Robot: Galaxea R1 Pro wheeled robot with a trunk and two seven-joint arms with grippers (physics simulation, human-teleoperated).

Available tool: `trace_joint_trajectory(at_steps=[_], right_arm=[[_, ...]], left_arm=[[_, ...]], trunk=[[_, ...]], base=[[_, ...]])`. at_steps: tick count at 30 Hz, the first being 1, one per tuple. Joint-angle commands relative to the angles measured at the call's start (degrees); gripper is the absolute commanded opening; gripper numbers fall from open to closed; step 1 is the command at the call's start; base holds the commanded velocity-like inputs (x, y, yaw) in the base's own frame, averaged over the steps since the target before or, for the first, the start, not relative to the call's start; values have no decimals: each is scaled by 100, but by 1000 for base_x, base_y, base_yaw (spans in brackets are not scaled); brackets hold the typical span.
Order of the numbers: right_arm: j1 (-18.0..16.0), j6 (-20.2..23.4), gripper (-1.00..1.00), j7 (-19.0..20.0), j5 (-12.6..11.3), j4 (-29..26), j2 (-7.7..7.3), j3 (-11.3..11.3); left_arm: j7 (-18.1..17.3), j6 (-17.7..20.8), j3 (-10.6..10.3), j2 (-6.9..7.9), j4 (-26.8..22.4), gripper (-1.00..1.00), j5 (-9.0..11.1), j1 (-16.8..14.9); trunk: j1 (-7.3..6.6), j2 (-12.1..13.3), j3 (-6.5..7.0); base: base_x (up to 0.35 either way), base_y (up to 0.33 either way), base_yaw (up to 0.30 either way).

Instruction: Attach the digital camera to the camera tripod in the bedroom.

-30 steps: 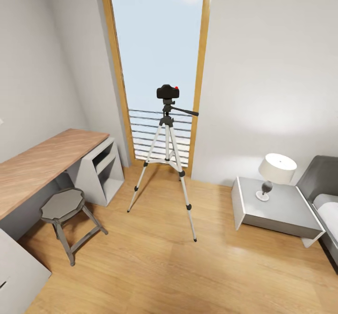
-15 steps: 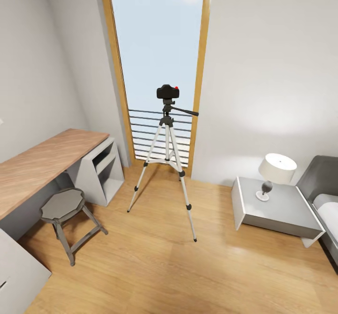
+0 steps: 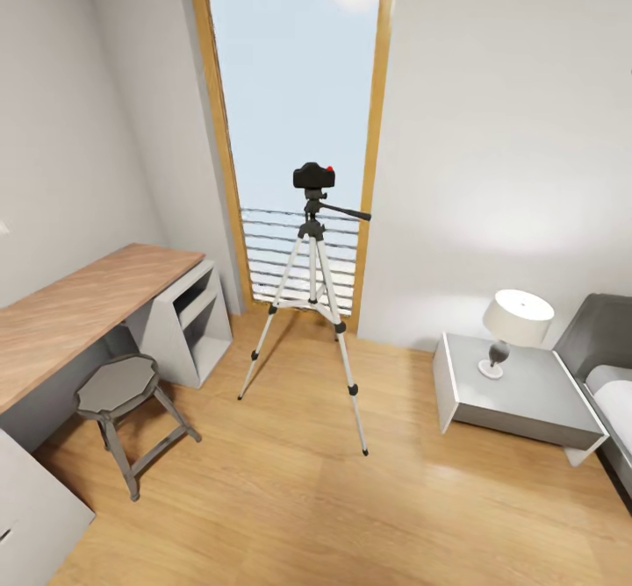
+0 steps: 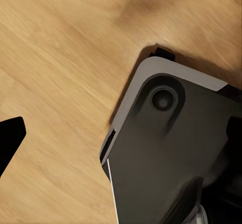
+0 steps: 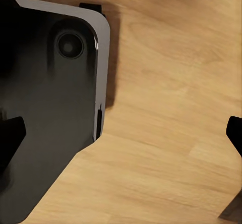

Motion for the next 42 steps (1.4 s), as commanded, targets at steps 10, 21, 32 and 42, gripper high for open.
trace_joint_trajectory(at_steps=[10, 21, 32, 42], right_arm=[[-9, -34, 100, 26, -105, 19, 4, 42], [-9, -204, 100, 26, -112, 19, 4, 42], [-9, -231, 100, 26, -112, 19, 2, 41], [-9, -232, 100, 26, -112, 19, 0, 42]], left_arm=[[21, -8, -36, -4, -7, 100, 46, -2], [21, -8, -25, -1, -7, 100, 37, -2], [21, -8, -25, 0, -7, 100, 33, -2], [21, -8, -19, 0, -7, 100, 31, -2]], trunk=[[3, -11, 76], [3, -11, 174], [3, -11, 272], [3, -11, 361]], base=[[0, 0, 0], [0, 0, 0], [0, 0, 0], [0, 0, 0]])
